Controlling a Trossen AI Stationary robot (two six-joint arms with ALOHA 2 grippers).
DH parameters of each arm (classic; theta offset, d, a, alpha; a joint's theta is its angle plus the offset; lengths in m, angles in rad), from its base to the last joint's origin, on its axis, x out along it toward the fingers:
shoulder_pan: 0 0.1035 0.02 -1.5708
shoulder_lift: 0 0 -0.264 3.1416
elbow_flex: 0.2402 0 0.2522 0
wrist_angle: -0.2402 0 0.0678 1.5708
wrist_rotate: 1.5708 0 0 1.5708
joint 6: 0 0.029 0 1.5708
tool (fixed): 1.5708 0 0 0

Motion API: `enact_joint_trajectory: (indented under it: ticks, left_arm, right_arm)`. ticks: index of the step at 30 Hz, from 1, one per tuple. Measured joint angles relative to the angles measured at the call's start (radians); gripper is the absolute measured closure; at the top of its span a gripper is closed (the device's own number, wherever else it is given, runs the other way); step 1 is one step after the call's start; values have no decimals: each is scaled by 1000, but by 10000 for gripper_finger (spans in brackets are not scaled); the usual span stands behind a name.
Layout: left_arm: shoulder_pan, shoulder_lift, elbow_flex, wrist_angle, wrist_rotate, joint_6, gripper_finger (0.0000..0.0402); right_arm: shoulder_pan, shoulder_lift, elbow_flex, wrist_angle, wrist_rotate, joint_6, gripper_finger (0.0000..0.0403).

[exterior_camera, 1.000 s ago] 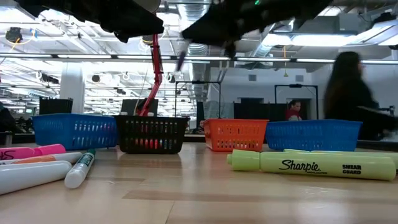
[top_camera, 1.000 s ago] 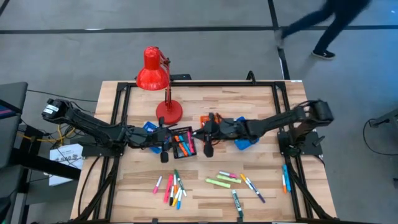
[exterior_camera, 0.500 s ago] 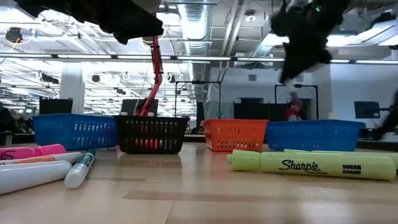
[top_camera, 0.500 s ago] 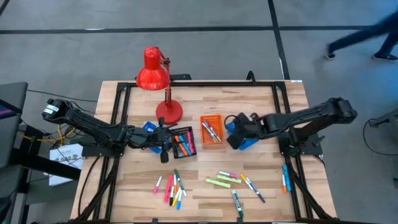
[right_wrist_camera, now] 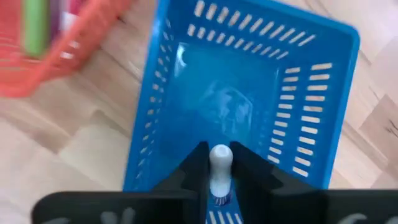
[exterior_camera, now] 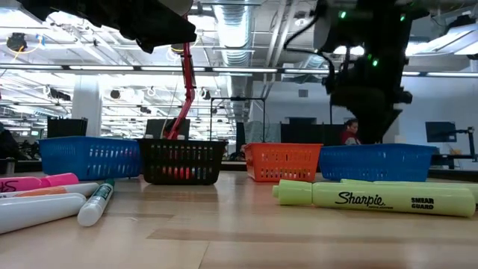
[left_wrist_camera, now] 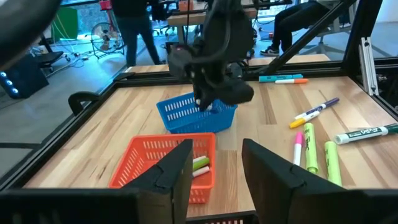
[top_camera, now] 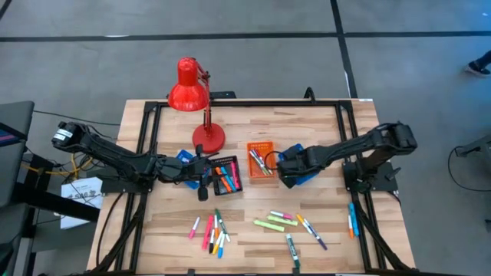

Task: Pick & Place Markers
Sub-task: Put the small white and purple highlighter pen into the right blue basket, then put the right small white and pink highlighter pen into the right blue basket

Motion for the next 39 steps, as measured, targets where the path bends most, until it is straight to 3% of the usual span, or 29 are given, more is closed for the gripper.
enact_joint_trajectory:
  ticks: [10,16,19,26,32,39]
  left_arm:
    - [0,0,0,0,0,0,266]
    - [0,0,0,0,0,0,266]
    - [0,0,0,0,0,0,266]
    - [0,0,0,0,0,0,266]
    - [0,0,0,0,0,0,266]
    - [0,0,0,0,0,0,266]
  right_arm:
    - [-41,35,15,-10,-16,-82,287]
    - [-10,-8,109,-41,-17,-109,264]
    - [30,-27,164,-87,-39,-155,258]
    - [176,-8,195,2,-260,-205,258]
    - [313,92,196,95,-237,-175,249]
    - [381,217,195,155,-256,-152,221]
